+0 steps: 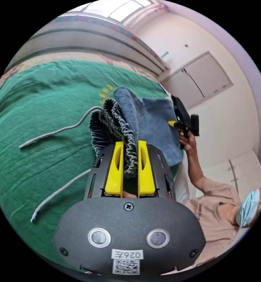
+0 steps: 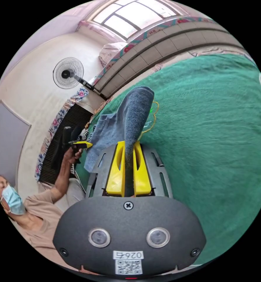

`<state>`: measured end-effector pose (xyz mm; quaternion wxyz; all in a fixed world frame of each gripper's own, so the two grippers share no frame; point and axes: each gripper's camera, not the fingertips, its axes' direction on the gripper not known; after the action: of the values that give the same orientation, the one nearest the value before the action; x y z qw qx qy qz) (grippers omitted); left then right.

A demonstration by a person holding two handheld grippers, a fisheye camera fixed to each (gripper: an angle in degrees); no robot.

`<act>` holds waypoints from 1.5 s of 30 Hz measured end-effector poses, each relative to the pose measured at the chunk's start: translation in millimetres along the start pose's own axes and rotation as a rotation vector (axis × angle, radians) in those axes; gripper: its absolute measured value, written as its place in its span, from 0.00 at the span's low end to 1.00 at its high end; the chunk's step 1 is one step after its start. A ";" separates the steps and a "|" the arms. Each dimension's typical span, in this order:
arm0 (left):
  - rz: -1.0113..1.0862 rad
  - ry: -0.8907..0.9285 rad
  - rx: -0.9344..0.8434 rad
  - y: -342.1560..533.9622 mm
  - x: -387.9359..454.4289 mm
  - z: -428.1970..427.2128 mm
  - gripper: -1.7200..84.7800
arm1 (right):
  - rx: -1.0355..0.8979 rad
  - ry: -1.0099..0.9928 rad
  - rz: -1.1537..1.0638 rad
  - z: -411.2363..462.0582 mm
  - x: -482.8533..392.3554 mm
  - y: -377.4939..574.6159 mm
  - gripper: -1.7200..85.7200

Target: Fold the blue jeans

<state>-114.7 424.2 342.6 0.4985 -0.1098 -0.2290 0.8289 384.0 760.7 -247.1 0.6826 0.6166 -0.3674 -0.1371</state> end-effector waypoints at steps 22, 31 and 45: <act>0.019 0.132 0.080 -63.9 -44.0 11.3 0.26 | -0.033 -0.298 0.112 -78.3 -193.7 -127.5 0.12; 0.044 0.155 0.051 -93.7 -37.2 40.1 0.24 | -0.105 -0.259 0.082 -35.4 -282.4 -194.9 0.08; 0.131 0.003 0.098 -98.2 47.9 14.8 0.15 | 0.046 0.022 -0.055 -37.4 -396.3 -189.9 0.03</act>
<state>-67.5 501.3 405.8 0.4484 -0.1010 -0.1798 0.8697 185.1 1003.8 -556.8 0.6682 0.6437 -0.3457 -0.1405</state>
